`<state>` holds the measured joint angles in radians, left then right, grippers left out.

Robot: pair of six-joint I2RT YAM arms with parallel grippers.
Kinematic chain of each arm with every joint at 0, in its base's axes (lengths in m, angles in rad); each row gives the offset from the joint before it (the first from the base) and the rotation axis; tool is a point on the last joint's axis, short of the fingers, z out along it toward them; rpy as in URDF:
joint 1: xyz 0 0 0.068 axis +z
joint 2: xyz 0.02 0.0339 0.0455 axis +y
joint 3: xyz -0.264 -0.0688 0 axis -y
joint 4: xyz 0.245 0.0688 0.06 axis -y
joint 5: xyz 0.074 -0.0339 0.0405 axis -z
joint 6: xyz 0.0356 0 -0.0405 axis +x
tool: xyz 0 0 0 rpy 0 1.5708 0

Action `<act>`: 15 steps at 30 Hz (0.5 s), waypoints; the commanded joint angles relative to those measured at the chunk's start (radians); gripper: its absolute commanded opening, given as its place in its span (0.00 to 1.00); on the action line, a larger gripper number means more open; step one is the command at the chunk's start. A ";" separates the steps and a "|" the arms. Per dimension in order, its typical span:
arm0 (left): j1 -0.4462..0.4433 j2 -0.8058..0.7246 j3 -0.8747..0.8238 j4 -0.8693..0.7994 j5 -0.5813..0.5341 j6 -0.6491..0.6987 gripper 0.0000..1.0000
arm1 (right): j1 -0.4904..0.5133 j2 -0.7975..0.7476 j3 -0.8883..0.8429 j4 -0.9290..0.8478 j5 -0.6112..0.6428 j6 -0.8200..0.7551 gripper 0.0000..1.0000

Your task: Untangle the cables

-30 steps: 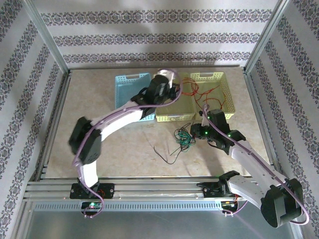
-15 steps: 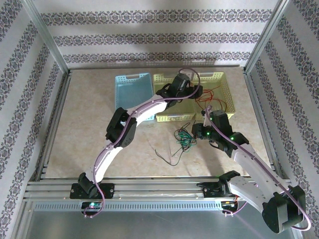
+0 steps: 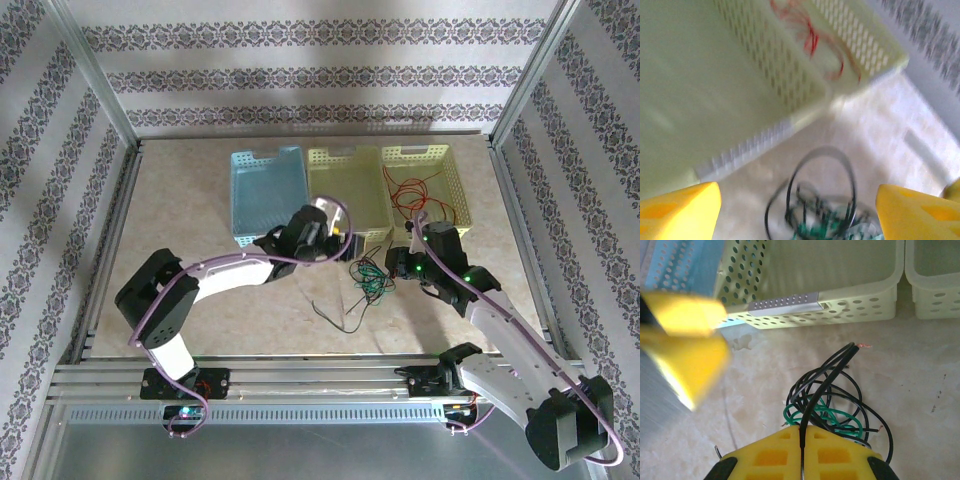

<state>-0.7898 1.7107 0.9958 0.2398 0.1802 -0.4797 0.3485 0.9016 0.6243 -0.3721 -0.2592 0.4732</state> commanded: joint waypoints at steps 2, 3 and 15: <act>-0.045 0.052 -0.023 0.087 0.070 0.008 0.81 | -0.012 -0.042 -0.005 0.013 -0.009 0.009 0.06; -0.053 0.077 -0.004 0.086 0.076 0.012 0.81 | -0.015 -0.049 -0.002 0.012 -0.013 0.010 0.06; -0.063 0.286 0.108 0.186 0.106 -0.043 0.28 | -0.038 -0.051 -0.021 -0.025 -0.030 0.026 0.09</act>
<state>-0.8444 1.9663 1.0874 0.3393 0.2676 -0.4942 0.3222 0.8532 0.6212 -0.3775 -0.2771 0.4778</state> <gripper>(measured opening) 0.377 0.087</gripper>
